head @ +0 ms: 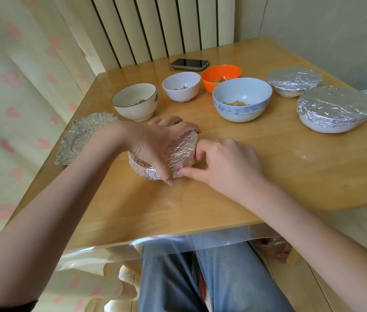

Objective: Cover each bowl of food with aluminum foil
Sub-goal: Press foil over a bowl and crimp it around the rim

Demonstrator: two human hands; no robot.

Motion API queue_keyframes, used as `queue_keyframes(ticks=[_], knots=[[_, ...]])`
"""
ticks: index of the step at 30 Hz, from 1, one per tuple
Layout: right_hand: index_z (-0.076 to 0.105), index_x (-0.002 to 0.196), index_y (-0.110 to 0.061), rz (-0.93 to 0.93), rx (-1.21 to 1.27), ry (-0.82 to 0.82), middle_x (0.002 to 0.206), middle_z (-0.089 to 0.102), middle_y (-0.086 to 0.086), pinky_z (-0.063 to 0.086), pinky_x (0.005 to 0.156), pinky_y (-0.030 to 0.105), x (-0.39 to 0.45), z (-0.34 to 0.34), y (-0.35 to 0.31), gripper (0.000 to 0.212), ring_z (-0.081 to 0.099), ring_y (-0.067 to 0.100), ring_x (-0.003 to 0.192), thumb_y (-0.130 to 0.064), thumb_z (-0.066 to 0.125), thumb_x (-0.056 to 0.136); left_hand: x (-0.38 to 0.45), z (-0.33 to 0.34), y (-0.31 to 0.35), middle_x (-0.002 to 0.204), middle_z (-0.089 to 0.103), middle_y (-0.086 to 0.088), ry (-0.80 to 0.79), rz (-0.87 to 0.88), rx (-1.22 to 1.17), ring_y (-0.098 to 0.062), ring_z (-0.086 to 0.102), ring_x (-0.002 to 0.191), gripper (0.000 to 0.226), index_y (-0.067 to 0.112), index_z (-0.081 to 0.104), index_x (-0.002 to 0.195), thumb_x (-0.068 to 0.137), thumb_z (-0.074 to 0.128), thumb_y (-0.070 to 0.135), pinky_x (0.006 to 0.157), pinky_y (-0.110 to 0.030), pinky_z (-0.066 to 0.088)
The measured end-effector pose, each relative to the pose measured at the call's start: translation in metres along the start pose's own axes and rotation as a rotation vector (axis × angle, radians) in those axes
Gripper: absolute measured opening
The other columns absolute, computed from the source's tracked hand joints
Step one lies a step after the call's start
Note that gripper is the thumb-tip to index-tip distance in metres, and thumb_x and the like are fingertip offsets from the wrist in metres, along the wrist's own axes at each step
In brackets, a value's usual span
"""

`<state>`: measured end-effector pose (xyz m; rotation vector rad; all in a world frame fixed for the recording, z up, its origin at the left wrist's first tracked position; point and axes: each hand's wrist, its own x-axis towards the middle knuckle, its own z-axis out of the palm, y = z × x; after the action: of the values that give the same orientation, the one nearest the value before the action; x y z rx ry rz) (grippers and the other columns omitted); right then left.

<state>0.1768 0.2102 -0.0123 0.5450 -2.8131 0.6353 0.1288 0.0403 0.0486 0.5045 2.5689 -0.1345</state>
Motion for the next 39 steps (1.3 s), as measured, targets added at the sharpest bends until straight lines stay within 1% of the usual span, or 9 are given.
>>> queue_keyframes(ticks=[2,5,9,13,19,26,31,35,39], knots=[[0.059,0.085,-0.028,0.002,0.040,0.008,0.083,0.066,-0.006,0.036,0.063,0.028,0.003,0.001,0.001,0.046,0.062,0.017,0.085,-0.071,0.060,0.071,0.003,0.003,-0.002,0.140,0.018,0.019,0.048,0.032,-0.015,-0.020,0.022,0.134,0.118,0.059,0.008,0.135,0.048,0.088,0.051,0.105,-0.053,0.039],[0.059,0.075,-0.026,-0.001,0.114,-0.009,0.065,0.058,-0.009,0.034,0.057,0.027,0.008,0.000,0.005,0.040,0.057,0.014,0.073,-0.065,0.066,0.070,0.005,0.002,-0.002,0.134,0.023,0.015,0.052,0.021,0.000,-0.021,0.028,0.128,0.116,0.057,0.010,0.132,0.040,0.081,0.056,0.100,-0.053,0.043],[0.061,0.068,-0.026,-0.004,0.260,-0.064,0.059,0.057,-0.013,0.036,0.055,0.026,0.014,-0.002,0.013,0.031,0.051,0.005,0.060,-0.054,0.075,0.069,0.005,0.001,-0.001,0.135,0.021,0.015,0.036,0.001,0.011,-0.022,0.027,0.130,0.118,0.058,0.008,0.132,0.037,0.077,0.058,0.100,-0.053,0.043],[0.067,0.068,-0.021,-0.024,0.388,-0.088,0.059,0.062,-0.011,0.047,0.059,0.030,0.018,0.002,0.022,0.026,0.051,0.002,0.052,-0.043,0.080,0.069,0.005,0.002,0.000,0.134,0.021,0.015,0.031,-0.009,0.010,-0.023,0.027,0.129,0.118,0.060,0.007,0.129,0.033,0.075,0.061,0.100,-0.053,0.043],[0.067,0.060,-0.014,0.041,0.558,-0.157,0.052,0.061,-0.002,0.038,0.041,0.018,0.026,0.002,0.025,0.029,0.044,0.004,0.037,-0.036,0.085,0.064,0.005,0.002,0.001,0.134,0.020,0.015,0.030,-0.007,0.010,-0.024,0.025,0.131,0.117,0.060,0.006,0.128,0.034,0.075,0.060,0.100,-0.054,0.043],[0.064,0.049,-0.014,-0.005,0.431,-0.302,0.046,0.059,-0.004,0.033,0.046,0.017,0.050,-0.013,0.023,0.035,0.043,0.002,0.043,-0.038,0.088,0.055,0.008,0.004,-0.002,0.132,0.020,0.019,0.041,0.009,-0.017,-0.020,0.023,0.128,0.117,0.062,0.007,0.131,0.038,0.080,0.056,0.102,-0.055,0.041],[0.065,0.067,-0.016,0.015,0.533,-0.266,0.052,0.059,-0.006,0.041,0.047,0.023,0.034,-0.004,0.033,0.028,0.047,0.005,0.047,-0.034,0.087,0.063,0.007,0.005,-0.002,0.132,0.019,0.020,0.050,0.003,-0.018,-0.021,0.022,0.130,0.116,0.061,0.008,0.130,0.037,0.077,0.057,0.102,-0.055,0.040],[0.060,0.073,-0.027,0.001,0.456,-0.096,0.060,0.060,-0.008,0.042,0.057,0.027,0.031,-0.003,0.038,0.030,0.047,-0.001,0.047,-0.043,0.083,0.063,0.006,0.004,-0.002,0.133,0.018,0.020,0.045,0.004,-0.033,-0.019,0.021,0.130,0.115,0.061,0.009,0.131,0.040,0.079,0.055,0.102,-0.056,0.039],[0.056,0.078,-0.028,-0.065,0.346,-0.074,0.069,0.062,-0.010,0.047,0.064,0.032,0.031,-0.004,0.032,0.028,0.049,-0.004,0.054,-0.041,0.079,0.070,0.007,0.005,-0.003,0.135,0.017,0.021,0.042,0.019,-0.025,-0.021,0.019,0.134,0.119,0.061,0.007,0.133,0.041,0.082,0.056,0.105,-0.056,0.037]])
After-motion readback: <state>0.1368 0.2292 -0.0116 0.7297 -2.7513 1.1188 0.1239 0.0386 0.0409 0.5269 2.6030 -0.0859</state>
